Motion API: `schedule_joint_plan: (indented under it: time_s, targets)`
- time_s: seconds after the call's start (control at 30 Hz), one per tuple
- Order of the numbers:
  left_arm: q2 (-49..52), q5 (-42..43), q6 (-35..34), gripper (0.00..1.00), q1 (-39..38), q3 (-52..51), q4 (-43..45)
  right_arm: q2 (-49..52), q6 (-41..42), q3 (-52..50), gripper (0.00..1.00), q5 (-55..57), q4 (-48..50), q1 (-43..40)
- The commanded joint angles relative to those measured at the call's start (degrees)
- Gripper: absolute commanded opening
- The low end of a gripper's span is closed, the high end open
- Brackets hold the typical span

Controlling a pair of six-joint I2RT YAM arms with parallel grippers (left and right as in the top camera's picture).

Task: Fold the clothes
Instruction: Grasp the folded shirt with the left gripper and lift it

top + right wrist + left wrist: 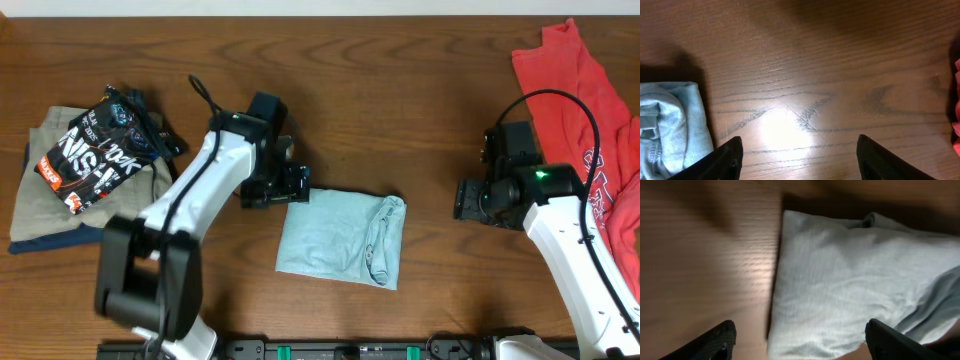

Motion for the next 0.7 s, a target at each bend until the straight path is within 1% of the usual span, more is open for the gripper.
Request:
schedule_joint_plan:
  time_s: [0.0,0.2,0.3,0.37,0.43,0.47,0.53,0.57,0.6,0.67]
  targets:
    - [4.1,9.6,8.7,0.85,0.2,-0.5,0.7,0.4,-0.7,0.5,0.71,0.4,-0.1,-0.9]
    - [11.2,15.9,15.2,0.85,-0.2,-0.5,1.8,0.4,-0.7,0.5,0.71,0.4,-0.3,-0.9]
    - [14.2,18.1,16.3,0.85,-0.6,-0.5,2.4,0.4,-0.7,0.5,0.72,0.4,-0.3,-0.9]
    - [15.5,18.6,16.5,0.81,-1.2,-0.5,2.5,0.4,-0.8,0.5,0.72,0.4,-0.4,-0.9]
    - [16.0,18.6,16.7,0.71,-1.8,-0.5,2.6,0.4,-1.4,0.5,0.72,0.4,-0.5,-0.9]
    - [16.0,18.4,16.7,0.65,-2.0,-0.5,2.7,0.4,-1.6,0.5,0.71,0.4,-0.5,-0.9]
    - [15.7,17.6,16.7,0.56,-2.2,-0.5,3.1,0.4,-1.7,0.5,0.72,0.4,-0.6,-0.9]
    - [15.6,17.1,16.6,0.49,-2.2,-0.5,3.1,0.4,-1.7,0.5,0.72,0.4,-0.6,-0.9]
    - [15.5,16.2,16.6,0.38,-2.1,-0.5,3.1,0.4,-1.7,0.5,0.72,0.4,-0.6,-0.9]
    - [15.4,14.2,16.6,0.09,-1.8,-0.4,3.0,0.4,-1.7,0.5,0.72,0.4,-0.6,-0.9]
